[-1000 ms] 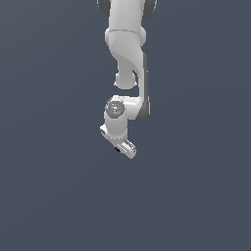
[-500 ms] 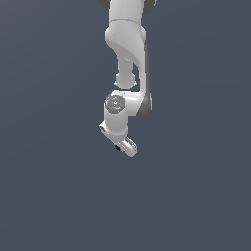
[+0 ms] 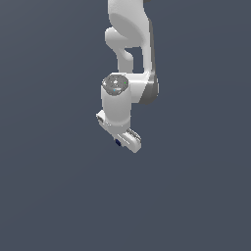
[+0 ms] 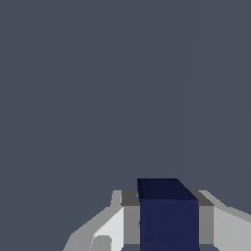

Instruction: Pick up the object and move it to a goal position.

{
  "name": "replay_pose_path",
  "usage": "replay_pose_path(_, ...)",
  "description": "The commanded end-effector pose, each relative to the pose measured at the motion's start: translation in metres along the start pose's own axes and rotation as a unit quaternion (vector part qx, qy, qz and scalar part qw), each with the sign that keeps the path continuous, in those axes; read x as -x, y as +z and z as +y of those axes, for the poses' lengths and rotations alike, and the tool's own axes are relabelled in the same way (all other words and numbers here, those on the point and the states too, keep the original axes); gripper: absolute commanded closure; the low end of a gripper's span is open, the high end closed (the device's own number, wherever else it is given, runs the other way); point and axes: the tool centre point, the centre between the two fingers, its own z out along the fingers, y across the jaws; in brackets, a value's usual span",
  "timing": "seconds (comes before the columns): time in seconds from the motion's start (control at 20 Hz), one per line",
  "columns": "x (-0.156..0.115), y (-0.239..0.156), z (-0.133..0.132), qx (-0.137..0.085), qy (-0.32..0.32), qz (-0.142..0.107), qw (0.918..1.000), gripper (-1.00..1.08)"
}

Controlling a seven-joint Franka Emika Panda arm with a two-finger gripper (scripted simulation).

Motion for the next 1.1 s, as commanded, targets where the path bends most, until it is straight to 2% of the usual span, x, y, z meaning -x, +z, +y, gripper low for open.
replay_pose_path(0.0,-0.003,-0.028,-0.006,0.0,0.0,0.0,1.0,1.08)
replay_pose_path(0.5,-0.016,-0.111,-0.027,0.0,0.0,0.0,1.0,1.08)
replay_pose_path(1.05,-0.022,-0.139,-0.036,0.0,0.0,0.0,1.0,1.08)
